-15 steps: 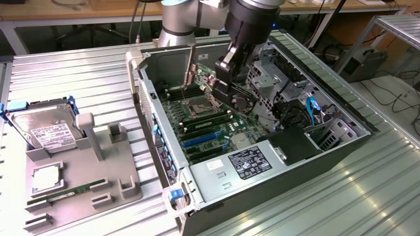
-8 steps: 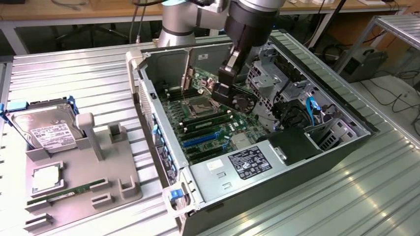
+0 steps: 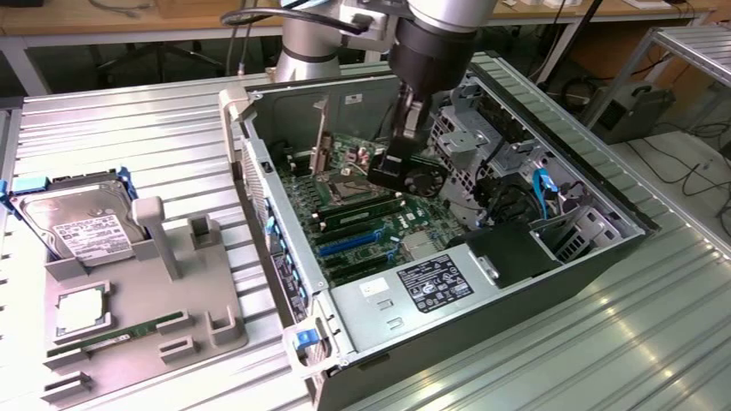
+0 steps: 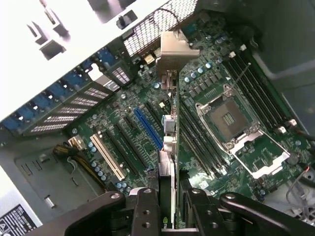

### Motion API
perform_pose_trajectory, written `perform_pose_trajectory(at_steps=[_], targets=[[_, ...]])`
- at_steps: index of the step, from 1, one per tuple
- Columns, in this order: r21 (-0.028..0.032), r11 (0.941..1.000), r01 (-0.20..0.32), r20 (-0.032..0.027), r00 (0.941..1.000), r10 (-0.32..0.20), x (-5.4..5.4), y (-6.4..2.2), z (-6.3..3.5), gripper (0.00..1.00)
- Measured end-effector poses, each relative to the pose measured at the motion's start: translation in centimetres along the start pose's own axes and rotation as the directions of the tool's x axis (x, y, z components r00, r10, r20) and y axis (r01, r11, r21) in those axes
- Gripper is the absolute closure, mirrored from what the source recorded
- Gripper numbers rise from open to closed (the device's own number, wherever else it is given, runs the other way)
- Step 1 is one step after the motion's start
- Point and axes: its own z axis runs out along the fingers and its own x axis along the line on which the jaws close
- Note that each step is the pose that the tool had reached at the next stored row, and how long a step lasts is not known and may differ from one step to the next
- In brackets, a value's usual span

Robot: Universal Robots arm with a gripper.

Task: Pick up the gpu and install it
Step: 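Insert the gpu into the slot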

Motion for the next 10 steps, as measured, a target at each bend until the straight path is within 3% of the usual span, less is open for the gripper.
perform_pose_trajectory(at_steps=[3,5,10], targets=[[0.0011,0.9980,0.064,-0.0035,0.9980,-0.064,-0.01,-0.02,0.34,0.74],[0.0023,0.9892,0.146,-0.0082,0.9892,-0.146,-0.01,-0.04,0.71,0.74],[0.0029,0.9712,0.238,-0.0126,0.9711,-0.238,-0.02,-0.05,0.93,0.74]])
